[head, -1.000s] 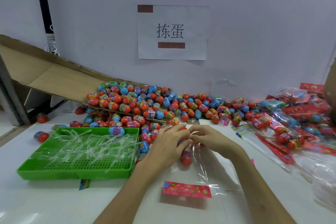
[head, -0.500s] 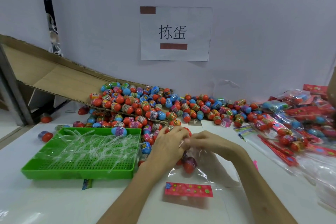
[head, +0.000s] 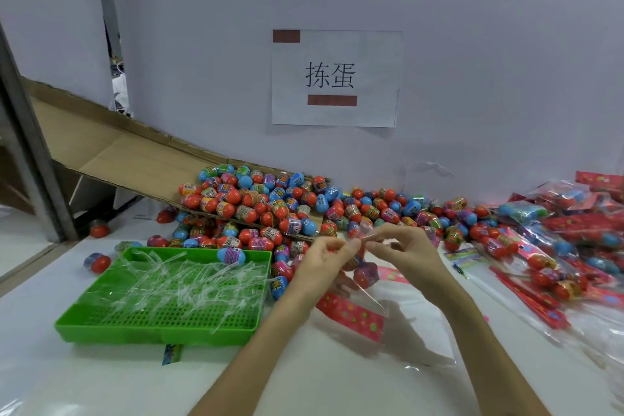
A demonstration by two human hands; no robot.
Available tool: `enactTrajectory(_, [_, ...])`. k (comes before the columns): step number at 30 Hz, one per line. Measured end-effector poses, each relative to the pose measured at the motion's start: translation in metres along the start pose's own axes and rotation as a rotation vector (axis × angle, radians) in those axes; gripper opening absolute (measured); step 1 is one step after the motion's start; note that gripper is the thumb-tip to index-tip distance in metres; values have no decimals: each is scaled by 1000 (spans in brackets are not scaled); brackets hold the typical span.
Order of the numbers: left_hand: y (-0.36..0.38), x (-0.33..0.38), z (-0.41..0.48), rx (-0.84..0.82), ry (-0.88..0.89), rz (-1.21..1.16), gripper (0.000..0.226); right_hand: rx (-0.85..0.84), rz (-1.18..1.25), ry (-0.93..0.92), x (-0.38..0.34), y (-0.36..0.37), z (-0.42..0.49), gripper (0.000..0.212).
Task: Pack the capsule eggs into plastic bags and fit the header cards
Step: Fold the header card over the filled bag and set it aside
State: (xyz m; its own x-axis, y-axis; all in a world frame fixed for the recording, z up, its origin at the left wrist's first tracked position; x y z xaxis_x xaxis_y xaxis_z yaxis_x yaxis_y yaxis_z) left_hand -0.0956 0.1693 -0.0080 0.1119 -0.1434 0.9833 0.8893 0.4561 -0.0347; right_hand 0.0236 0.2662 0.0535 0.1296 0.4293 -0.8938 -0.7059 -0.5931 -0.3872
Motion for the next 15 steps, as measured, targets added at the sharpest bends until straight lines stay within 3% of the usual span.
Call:
enactTrajectory(3, [8,-4,-3,-114,-45,-72,26,37,-59,-86,-10,6,0,17])
enactTrajectory(6, [-12,-2,2,105,-34,-234,21,335,-29,-35,-6,-15,6,25])
enactTrajectory(8, [-30,1,3,258,-5,-372,29,378,-101,65,0,-16,14,36])
enactTrajectory(11, [-50,6,2,397,67,-550,33,87,-255,191,13,25,23,41])
enactTrajectory(15, [-56,11,0,455,119,-648,45,-161,-512,124,20,82,10,44])
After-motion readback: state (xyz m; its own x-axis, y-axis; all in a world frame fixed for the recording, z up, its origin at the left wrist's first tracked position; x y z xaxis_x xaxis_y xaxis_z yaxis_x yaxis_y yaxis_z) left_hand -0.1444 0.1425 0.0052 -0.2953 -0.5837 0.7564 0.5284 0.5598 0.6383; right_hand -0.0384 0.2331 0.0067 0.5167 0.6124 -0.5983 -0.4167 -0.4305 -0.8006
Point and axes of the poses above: each hand's wrist, its own z-axis towards the middle knuckle, its own y-axis out of the palm, x = y × z, the point moved 9 cm from there along z, towards the middle knuckle, and after that the axes turned 10 degrees about y, right-handed, at the moved point
